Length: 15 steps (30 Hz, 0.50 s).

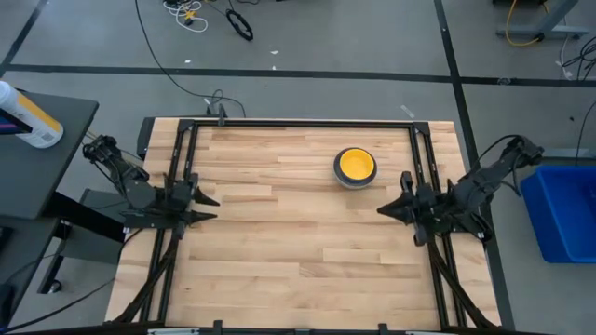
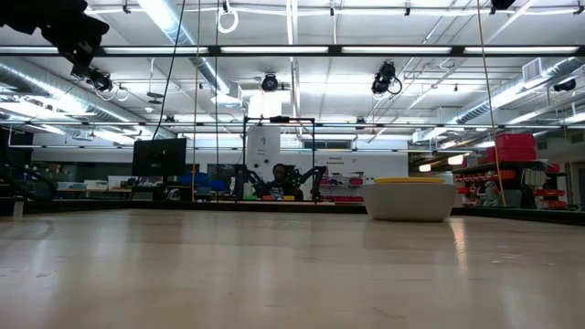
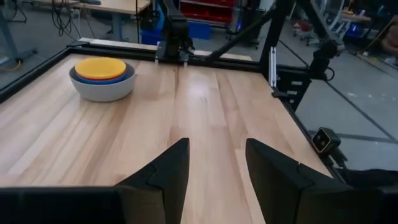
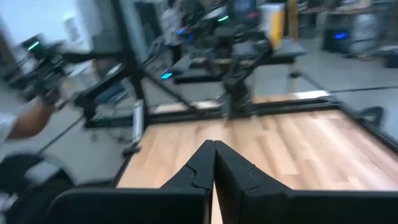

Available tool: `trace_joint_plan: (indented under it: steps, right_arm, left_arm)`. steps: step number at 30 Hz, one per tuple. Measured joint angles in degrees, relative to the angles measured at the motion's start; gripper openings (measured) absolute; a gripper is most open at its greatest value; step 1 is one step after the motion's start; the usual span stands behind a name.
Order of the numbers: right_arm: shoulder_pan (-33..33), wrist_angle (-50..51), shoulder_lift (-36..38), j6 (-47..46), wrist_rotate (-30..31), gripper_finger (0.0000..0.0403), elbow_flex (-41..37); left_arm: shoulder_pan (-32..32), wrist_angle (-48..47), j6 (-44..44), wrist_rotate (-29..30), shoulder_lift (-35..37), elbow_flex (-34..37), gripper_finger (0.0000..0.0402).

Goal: Nest bowls inside each other
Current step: Return to Home Position

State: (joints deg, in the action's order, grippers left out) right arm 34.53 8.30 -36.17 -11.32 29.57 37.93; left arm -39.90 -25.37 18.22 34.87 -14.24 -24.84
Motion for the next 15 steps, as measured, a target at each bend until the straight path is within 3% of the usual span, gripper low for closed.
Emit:
trace_joint_plan:
  steps: [9, 15]
  right_arm:
    - [-0.1, -10.3, -0.1, -1.2, 1.5, 0.0013, -3.2]
    - [0.0, -9.2, -0.1, -1.6, -1.2, 0.0012, -3.2]
  left_arm:
    - [0.0, 2.7, -3.0, -5.7, 0.0, 0.0, 0.0167]
    - [0.0, 9.3, -2.9, -1.3, -0.3, 0.0, 0.0167]
